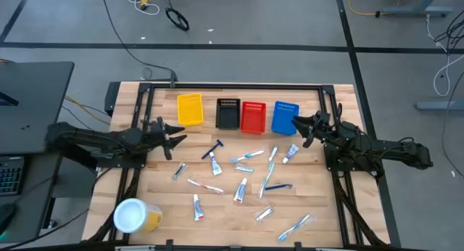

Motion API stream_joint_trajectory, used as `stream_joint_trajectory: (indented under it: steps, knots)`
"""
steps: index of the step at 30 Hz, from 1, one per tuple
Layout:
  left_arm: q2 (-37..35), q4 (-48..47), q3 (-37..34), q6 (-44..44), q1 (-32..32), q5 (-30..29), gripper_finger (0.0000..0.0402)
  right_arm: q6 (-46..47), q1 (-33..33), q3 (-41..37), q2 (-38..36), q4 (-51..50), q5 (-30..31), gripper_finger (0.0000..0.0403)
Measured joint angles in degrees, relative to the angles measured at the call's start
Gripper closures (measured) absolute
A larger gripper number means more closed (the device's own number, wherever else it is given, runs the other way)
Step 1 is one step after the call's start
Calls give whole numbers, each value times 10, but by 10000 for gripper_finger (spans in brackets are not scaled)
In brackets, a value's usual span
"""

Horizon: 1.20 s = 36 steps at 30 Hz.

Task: Pick & Place Travel size toiletries
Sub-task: Put the blue shaver into the yellow basket

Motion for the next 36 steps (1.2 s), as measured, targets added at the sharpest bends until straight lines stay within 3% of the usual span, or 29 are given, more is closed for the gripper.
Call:
stream_joint_trajectory:
  steps: [6, 14, 20, 28, 36]
  knots:
    - [152, 102, 2, -2, 0, 2, 226, -1, 0, 0, 0, 11, 0, 272]
    - [327, 113, 45, -49, 0, 20, 226, -4, 0, 0, 0, 11, 1, 272]
    - [445, 114, 97, -62, 0, 42, 226, -4, 0, 0, 0, 12, 75, 272]
    - [575, 107, 181, -101, 0, 64, 226, -4, 0, 0, 11, -35, 105, 272]
    - [666, 103, 201, -112, 0, 83, 226, -4, 0, 0, 30, -41, 105, 272]
